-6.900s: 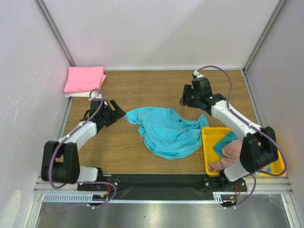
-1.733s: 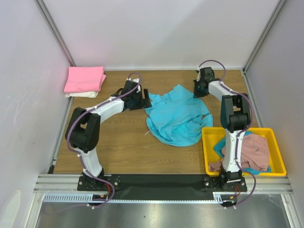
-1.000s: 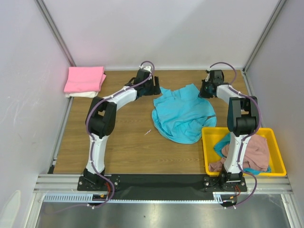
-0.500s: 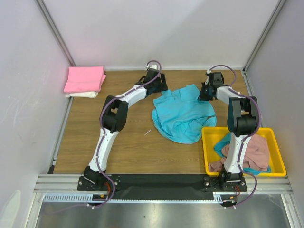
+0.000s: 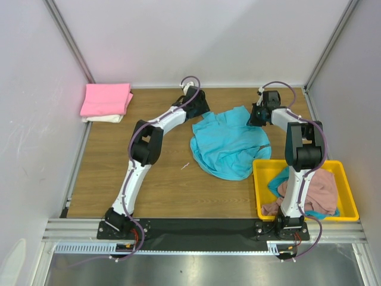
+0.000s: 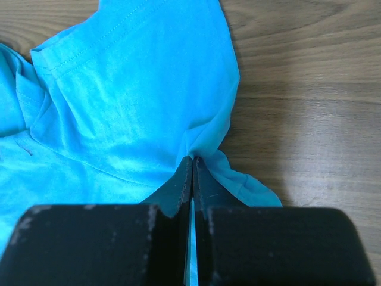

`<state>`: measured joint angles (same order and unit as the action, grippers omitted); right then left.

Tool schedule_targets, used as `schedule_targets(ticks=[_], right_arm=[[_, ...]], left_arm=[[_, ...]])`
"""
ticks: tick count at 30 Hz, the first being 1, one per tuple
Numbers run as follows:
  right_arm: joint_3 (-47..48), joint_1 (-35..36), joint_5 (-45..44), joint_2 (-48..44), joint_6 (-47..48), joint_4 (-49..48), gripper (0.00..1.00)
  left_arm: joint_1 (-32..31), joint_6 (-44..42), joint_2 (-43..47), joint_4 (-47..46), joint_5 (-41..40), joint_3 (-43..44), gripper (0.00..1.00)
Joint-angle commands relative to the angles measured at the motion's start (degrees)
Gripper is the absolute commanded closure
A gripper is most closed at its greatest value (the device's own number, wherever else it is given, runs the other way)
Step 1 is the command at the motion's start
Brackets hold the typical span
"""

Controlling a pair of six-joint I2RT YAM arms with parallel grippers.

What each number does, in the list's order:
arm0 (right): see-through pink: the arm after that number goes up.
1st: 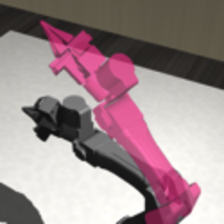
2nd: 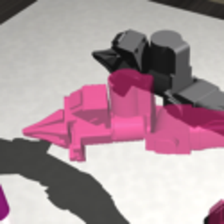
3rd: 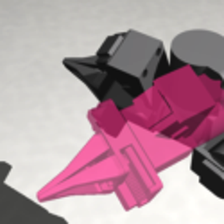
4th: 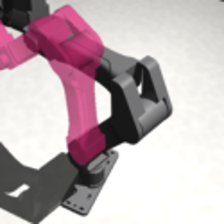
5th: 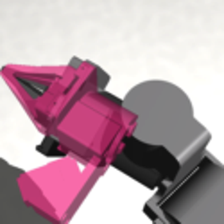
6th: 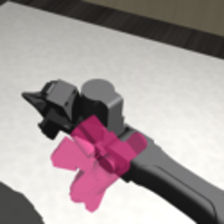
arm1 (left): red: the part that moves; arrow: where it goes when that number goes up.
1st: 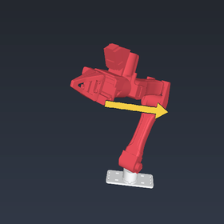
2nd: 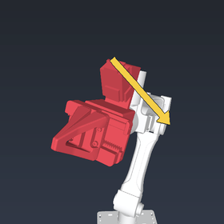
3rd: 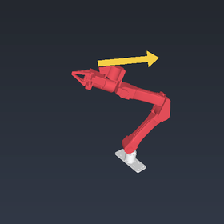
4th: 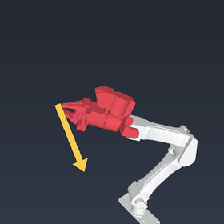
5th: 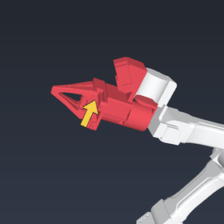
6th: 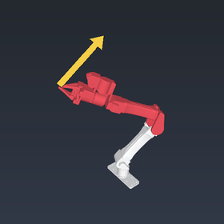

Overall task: Fold and stack the t-shirts
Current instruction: Flatten the tshirt out

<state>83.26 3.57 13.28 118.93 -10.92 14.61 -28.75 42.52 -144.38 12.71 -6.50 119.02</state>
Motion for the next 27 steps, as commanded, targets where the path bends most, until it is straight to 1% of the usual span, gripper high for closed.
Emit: schedule_targets(ticks=[1,5,8,11,12,13,15,16,20,21,23,25,27], right_arm=[[0.32,-0.06,1.40,-1.78,-0.16,-1.78,1.00],[0.49,-0.14,1.22,-1.51,-0.07,-1.78,1.00],[0.58,-0.06,1.40,-1.25,-0.24,-1.87,1.00],[0.32,-0.23,1.22,-1.34,-0.59,-1.96,1.00],[0.41,-0.15,1.31,-1.34,-0.51,-1.96,1.00],[0.15,-0.15,1.22,-1.34,-0.60,-1.96,1.00],[0.06,-0.23,1.05,-1.16,-0.77,-2.04,1.00],[0.06,-0.15,1.14,-1.16,-0.77,-2.04,1.00],[0.23,-0.23,1.22,-0.90,-1.30,-2.39,1.00],[0.32,-0.23,1.31,-0.98,-1.39,-2.39,1.00],[0.41,-0.32,1.14,-1.16,-1.56,-2.31,1.00],[0.32,-0.23,0.96,-1.77,-1.65,-2.39,1.00],[0.32,-0.50,0.87,-2.13,-1.65,-2.48,1.00]], left_arm=[[-0.16,4.58,-2.48,4.06,-2.03,5.16,0.39],[-0.08,10.63,-4.16,5.92,-0.36,5.87,0.39],[-0.08,12.93,-4.77,6.80,-0.61,5.78,0.40],[0.01,14.25,-4.86,7.85,-1.58,5.96,0.45],[-0.07,14.60,-4.95,8.03,-1.67,5.96,0.50],[0.01,14.78,-5.04,8.03,-1.76,6.05,0.52],[0.01,15.04,-5.04,7.77,-1.85,6.13,0.60],[0.01,15.22,-5.13,7.42,-1.76,6.13,0.62],[0.01,16.45,-5.48,6.36,-1.06,6.13,0.77],[0.10,16.45,-5.48,6.19,-0.88,6.05,0.88],[0.28,16.45,-5.48,5.75,-0.70,5.96,1.00],[1.15,15.49,-4.43,4.96,-0.70,4.48,1.00],[2.29,14.09,-0.92,3.56,-1.40,1.93,1.00]])
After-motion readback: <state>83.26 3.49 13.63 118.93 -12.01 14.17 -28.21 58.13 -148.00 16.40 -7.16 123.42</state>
